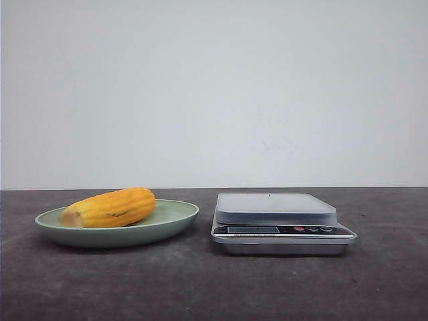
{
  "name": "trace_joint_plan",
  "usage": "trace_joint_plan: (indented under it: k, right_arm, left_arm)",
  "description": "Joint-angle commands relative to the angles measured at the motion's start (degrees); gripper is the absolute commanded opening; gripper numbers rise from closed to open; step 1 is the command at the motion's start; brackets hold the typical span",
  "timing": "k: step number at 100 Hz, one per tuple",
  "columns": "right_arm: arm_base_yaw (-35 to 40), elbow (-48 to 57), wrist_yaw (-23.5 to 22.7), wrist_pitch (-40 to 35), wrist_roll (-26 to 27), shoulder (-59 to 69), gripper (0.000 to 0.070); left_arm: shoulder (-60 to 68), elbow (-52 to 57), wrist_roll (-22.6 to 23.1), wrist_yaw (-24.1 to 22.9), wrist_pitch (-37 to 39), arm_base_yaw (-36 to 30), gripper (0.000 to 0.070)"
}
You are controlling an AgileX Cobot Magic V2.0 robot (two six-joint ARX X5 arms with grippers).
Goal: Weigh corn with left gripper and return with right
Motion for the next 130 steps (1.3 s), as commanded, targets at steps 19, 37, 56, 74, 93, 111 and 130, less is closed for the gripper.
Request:
trace_joint_plan:
  k: [19, 37, 56, 74, 93, 111, 130]
  right_arm:
    - [0.13, 0.48, -0.02, 0.61, 0.59, 0.04, 0.0015]
    - [0.13, 0.48, -0.02, 0.63, 0.57, 0.04, 0.0015]
    - [0.13, 0.48, 0.00, 0.61, 0.59, 0.04, 0.0015]
    - [0.13, 0.48, -0.02, 0.61, 0.59, 0.04, 0.0015]
    - [0.13, 0.48, -0.02, 0.61, 0.59, 0.04, 0.0015]
    - [0.13, 0.48, -0.02, 0.61, 0.59, 0.04, 0.0015]
    - [0.13, 0.48, 0.00, 0.61, 0.59, 0.04, 0.0015]
  left_arm:
    - [-3.10, -17.25, 3.82, -3.89, 27.15, 4.87, 0.0000]
    - [-8.44, -36.44, 6.51, -0.33, 47.50, 6.21, 0.0000]
    - [-9.22, -47.43, 7.02, 1.36, 53.29, 6.34, 0.0000]
    - [-9.22, -50.75, 8.24, 3.93, 51.21, 6.40, 0.0000]
    - [-9.22, -50.75, 11.21, 4.35, 48.87, 6.73, 0.0000]
    - [-9.22, -50.71, 11.13, 4.35, 48.78, 6.71, 0.0000]
    - [-9.22, -50.71, 11.10, 4.35, 48.78, 6.71, 0.0000]
